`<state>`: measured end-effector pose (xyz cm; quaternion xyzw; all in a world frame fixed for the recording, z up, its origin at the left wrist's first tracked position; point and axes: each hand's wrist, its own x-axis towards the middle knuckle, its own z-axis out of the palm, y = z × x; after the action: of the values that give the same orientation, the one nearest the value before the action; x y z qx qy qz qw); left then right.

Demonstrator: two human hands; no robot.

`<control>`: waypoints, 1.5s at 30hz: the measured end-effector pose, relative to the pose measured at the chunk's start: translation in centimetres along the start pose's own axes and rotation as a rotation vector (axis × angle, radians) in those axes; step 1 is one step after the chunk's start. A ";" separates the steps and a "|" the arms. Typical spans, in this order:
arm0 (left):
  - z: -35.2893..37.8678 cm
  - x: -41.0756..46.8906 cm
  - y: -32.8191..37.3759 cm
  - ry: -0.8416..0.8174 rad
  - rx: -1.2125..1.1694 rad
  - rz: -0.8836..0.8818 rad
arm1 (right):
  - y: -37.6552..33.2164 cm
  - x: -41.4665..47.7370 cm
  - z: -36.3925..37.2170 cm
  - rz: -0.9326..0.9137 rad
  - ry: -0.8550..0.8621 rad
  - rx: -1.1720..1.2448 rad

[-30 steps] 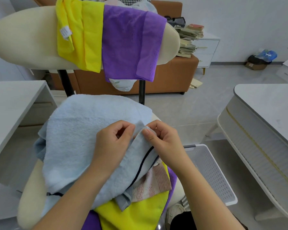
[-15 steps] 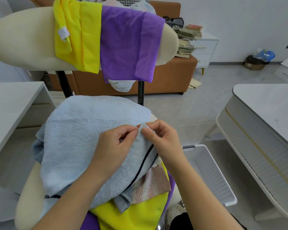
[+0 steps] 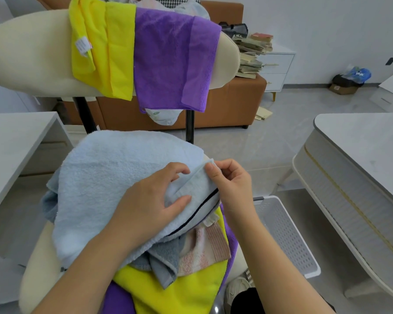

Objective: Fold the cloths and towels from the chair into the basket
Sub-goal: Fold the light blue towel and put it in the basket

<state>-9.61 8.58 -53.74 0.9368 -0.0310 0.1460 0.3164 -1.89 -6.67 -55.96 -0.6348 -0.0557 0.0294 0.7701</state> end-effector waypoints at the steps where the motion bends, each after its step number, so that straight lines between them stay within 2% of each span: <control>1: -0.1 -0.1 0.1 -0.013 0.025 0.009 | 0.0 0.0 0.0 -0.003 0.003 0.004; 9: -1.4 -1.1 -0.5 -0.111 0.144 -0.115 | -0.4 0.4 -0.3 -0.082 0.042 -0.011; 13: -2.4 -2.0 -1.5 -0.198 0.155 -0.113 | -0.3 0.5 -0.4 -0.091 0.072 -0.010; 23: -6.9 -4.9 -3.9 -0.210 0.158 -0.170 | 0.4 1.0 -2.2 -0.030 0.188 -0.074; 27: -8.3 -6.2 -5.2 -0.210 0.286 -0.212 | 0.8 0.7 -2.6 -0.019 0.209 -0.095; 29: -9.0 -7.0 -6.1 -0.178 0.265 -0.225 | 1.0 0.5 -2.6 -0.013 0.230 -0.106; 34: -9.5 -8.5 -7.6 0.024 -0.071 -0.302 | 1.4 0.1 -2.5 0.024 0.248 -0.073; 37: -9.1 -8.6 -7.9 0.073 -0.213 -0.315 | 1.4 0.0 -2.6 0.046 0.239 -0.032; 45: -8.9 -8.5 -8.8 0.292 -0.187 -0.300 | 1.4 0.2 -2.8 0.036 0.188 0.017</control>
<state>-18.70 20.65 -54.57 0.8665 0.1414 0.2276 0.4212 -1.33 -9.07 -57.81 -0.6290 0.0285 -0.0162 0.7767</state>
